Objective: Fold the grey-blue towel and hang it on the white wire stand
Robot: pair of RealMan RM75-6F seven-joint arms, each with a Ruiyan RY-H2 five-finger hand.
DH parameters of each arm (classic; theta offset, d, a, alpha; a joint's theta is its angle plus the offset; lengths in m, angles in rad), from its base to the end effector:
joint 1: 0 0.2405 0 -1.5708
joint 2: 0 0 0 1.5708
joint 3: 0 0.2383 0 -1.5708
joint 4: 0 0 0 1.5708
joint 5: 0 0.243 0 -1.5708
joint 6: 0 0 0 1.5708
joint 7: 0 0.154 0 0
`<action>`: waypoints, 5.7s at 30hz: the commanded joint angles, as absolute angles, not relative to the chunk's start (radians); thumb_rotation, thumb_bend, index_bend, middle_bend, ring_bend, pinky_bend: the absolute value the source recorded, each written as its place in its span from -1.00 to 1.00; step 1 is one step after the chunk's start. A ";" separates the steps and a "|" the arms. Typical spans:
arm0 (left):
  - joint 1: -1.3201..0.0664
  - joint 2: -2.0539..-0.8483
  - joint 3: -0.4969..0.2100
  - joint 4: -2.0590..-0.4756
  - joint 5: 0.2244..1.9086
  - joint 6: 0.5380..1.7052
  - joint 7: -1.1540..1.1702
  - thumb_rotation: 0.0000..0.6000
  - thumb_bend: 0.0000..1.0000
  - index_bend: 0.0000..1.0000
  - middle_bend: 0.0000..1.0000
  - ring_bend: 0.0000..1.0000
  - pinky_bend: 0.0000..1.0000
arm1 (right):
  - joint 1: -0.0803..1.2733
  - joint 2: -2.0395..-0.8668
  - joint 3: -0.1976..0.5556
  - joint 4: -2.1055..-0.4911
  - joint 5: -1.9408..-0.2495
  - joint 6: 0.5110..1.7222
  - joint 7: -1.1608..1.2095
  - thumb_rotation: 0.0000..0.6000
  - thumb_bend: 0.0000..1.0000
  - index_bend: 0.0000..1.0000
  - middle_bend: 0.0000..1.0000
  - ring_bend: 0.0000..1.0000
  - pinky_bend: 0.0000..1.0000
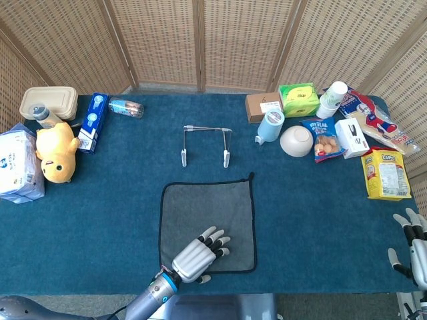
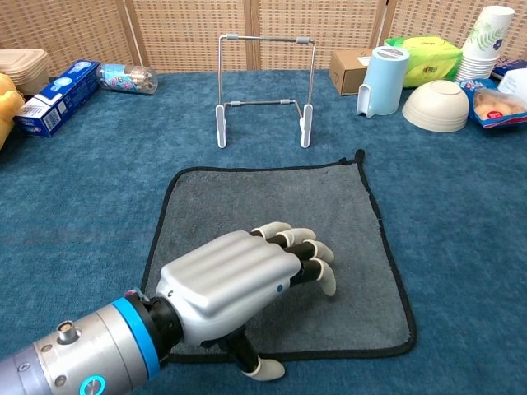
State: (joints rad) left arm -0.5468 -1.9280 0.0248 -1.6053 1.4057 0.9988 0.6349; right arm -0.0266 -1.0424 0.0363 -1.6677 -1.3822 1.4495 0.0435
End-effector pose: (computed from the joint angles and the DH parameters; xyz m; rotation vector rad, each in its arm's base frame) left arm -0.0380 0.1631 -0.1555 -2.2575 -0.8961 -1.0861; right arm -0.3425 -0.1506 0.1398 1.2274 -1.0626 0.7540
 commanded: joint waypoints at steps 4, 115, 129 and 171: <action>-0.550 -1.942 0.022 -1.586 1.405 1.002 0.639 1.00 -0.68 -0.48 -0.71 -1.00 -1.00 | -0.029 -1.042 0.037 -1.666 -1.380 1.450 0.045 1.00 -0.22 -0.70 -0.94 -1.00 -1.00; -0.676 -1.890 -0.250 -1.459 1.329 1.002 0.472 1.00 -0.05 0.30 -0.52 -0.95 -0.98 | -0.062 -1.043 0.035 -1.662 -1.369 1.454 0.068 1.00 -0.22 -0.70 -0.94 -1.00 -1.00; -0.774 -1.960 -0.282 -1.239 1.334 0.969 0.374 1.00 -0.15 0.27 -0.57 -1.00 -1.00 | -0.070 -1.041 0.032 -1.667 -1.360 1.454 0.062 1.00 -0.22 -0.69 -0.94 -1.00 -1.00; -0.968 -2.131 -0.304 -0.833 1.347 0.928 0.154 1.00 -0.22 0.21 -0.60 -1.00 -1.00 | -0.102 -1.029 0.031 -1.682 -1.335 1.469 0.058 1.00 -0.22 -0.69 -0.94 -1.00 -1.00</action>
